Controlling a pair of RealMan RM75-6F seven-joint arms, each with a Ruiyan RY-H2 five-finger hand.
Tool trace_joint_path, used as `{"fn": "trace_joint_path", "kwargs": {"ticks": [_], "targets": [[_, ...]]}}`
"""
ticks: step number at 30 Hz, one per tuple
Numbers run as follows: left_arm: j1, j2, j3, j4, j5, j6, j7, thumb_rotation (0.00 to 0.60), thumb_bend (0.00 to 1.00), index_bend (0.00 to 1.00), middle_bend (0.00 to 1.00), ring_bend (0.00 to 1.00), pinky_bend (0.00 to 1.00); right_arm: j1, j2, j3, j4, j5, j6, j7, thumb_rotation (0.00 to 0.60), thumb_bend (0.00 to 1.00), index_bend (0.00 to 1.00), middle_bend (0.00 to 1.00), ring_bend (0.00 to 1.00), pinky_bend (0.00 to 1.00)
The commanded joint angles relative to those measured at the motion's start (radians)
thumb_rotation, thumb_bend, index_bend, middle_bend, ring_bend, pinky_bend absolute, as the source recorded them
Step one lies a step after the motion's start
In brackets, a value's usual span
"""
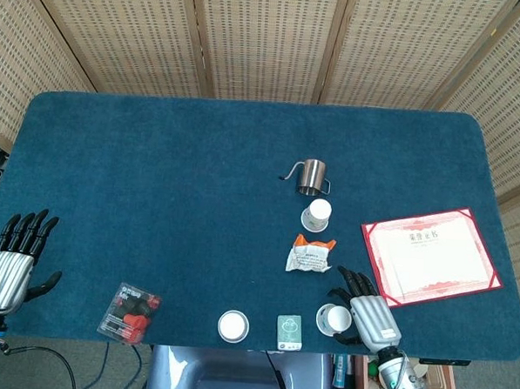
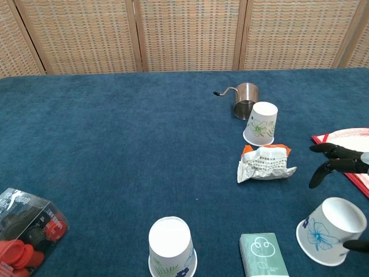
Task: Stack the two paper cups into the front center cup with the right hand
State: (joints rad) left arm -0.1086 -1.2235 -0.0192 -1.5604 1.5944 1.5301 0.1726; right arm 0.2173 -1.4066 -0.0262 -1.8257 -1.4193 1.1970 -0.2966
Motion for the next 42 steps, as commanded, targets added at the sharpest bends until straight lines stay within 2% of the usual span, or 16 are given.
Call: {"fn": "trace_joint_path", "kwargs": {"ticks": [1, 6, 16, 26, 42], "targets": [[0.0, 0.0, 0.0, 0.0, 0.001, 0.0, -0.002, 0.6, 0.26, 0.0, 0.0, 0.0, 0.0, 0.002, -0.002, -0.001, 0.005, 0.005, -0.004, 0.002, 0.6, 0.05, 0.35, 0.0, 0.0, 0.0], [-0.001, -0.001, 0.001, 0.001, 0.003, 0.001, -0.009, 0.6, 0.26, 0.0, 0.0, 0.0, 0.0, 0.005, -0.004, -0.001, 0.009, 0.009, -0.004, 0.005, 0.6, 0.05, 0.38, 0.0, 0.0, 0.0], [-0.001, 0.0, 0.001, 0.003, 0.006, 0.004, -0.015, 0.6, 0.26, 0.0, 0.0, 0.0, 0.0, 0.008, -0.005, -0.001, 0.007, 0.008, 0.001, 0.005, 0.6, 0.06, 0.5, 0.01, 0.0, 0.0], [0.0, 0.001, 0.001, 0.006, 0.007, 0.006, -0.019, 0.6, 0.26, 0.0, 0.0, 0.0, 0.0, 0.013, 0.003, 0.002, -0.008, 0.006, 0.007, -0.006, 0.6, 0.06, 0.52, 0.02, 0.0, 0.0], [0.003, 0.008, 0.002, 0.003, 0.008, 0.01, -0.027, 0.6, 0.26, 0.0, 0.0, 0.0, 0.0, 0.077, 0.051, 0.054, -0.188, -0.015, -0.007, -0.097, 0.6, 0.06, 0.52, 0.02, 0.0, 0.0]]}}
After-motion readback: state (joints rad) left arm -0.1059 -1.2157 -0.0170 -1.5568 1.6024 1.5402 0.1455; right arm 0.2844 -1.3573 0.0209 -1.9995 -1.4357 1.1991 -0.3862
